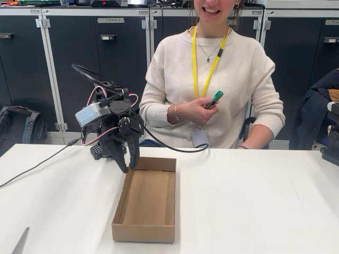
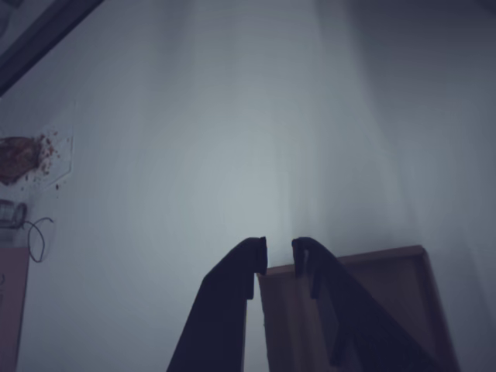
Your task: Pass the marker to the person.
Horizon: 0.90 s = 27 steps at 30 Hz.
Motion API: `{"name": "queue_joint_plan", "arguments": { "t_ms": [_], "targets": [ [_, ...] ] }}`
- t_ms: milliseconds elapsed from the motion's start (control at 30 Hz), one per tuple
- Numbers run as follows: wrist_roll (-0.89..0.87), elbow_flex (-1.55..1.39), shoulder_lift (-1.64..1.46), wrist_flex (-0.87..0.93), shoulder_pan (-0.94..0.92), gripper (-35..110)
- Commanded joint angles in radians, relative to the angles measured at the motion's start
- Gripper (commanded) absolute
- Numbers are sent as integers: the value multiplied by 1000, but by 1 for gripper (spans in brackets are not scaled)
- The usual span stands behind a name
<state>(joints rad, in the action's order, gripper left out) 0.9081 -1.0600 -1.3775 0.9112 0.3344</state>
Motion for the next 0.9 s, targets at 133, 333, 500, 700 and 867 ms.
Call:
{"name": "queue_joint_plan", "arguments": {
  "t_ms": [133,333,500,700,867],
  "targets": [
    [-23,-34,-114,-38,-5,7],
    [-28,-20,-117,-20,14,7],
    [-26,-18,-118,-15,18,7],
    [-26,-32,-123,-23,18,6],
    [-26,-37,-126,-23,18,7]
  ]
}}
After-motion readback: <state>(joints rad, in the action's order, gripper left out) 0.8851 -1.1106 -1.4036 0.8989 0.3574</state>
